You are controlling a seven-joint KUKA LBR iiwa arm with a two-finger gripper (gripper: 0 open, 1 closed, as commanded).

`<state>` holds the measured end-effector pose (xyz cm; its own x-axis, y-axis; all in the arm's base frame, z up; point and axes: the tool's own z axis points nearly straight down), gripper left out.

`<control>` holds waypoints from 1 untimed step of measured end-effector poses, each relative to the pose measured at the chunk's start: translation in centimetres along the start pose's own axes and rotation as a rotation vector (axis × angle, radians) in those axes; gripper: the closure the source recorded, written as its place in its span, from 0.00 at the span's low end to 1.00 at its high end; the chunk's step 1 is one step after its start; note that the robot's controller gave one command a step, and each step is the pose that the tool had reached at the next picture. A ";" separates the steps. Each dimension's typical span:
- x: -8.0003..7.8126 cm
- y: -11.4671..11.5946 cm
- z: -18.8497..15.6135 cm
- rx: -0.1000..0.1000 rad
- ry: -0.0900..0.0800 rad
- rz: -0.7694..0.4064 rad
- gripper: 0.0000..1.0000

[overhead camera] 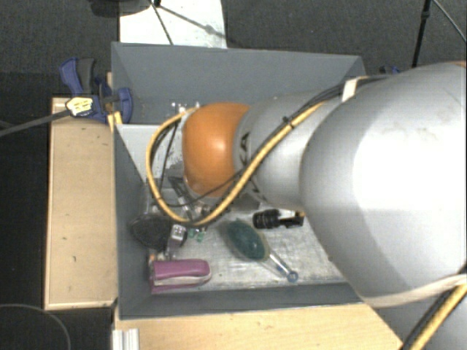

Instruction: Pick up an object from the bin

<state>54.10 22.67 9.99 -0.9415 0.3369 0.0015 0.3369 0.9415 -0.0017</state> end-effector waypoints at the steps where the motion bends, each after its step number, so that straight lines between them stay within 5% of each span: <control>1: -4.0 3.6 0.0 0.000 0.003 0.289 0.00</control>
Offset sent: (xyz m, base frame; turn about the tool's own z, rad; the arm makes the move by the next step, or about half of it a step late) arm 0.0504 0.0200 0.0001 0.2932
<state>59.05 24.72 9.94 -0.8063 0.5916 0.0040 0.5916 0.8063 -0.0024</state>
